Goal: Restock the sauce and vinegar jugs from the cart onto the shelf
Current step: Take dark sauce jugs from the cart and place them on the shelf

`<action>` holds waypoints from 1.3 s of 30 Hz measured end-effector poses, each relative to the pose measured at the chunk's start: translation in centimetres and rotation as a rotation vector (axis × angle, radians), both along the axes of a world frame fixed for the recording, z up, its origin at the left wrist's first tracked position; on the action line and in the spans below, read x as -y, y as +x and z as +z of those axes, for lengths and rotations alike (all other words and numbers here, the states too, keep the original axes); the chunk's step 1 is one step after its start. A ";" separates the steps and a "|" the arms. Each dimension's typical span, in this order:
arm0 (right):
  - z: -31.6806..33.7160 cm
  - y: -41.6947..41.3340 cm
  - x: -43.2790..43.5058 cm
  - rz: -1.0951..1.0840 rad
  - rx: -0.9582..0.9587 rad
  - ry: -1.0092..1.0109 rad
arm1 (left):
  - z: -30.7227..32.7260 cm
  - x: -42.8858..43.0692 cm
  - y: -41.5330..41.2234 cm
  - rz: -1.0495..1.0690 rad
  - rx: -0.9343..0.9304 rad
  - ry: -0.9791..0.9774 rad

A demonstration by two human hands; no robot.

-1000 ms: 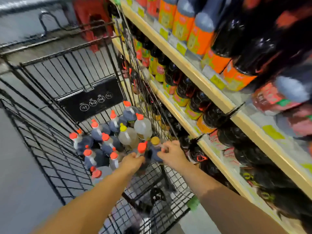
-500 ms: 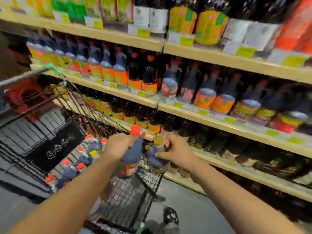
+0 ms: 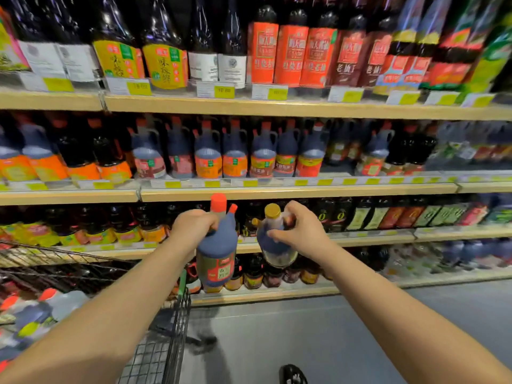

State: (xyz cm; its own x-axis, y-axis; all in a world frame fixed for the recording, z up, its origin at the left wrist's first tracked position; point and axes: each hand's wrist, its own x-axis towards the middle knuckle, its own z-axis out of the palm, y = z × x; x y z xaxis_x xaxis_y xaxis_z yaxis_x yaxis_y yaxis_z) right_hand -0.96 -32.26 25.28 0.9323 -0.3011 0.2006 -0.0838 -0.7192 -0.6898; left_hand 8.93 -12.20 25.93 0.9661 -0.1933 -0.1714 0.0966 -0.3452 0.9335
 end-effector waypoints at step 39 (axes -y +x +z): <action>-1.6 17.3 37.4 -0.053 0.289 0.112 | -7.4 35.6 10.5 -0.175 -0.187 0.209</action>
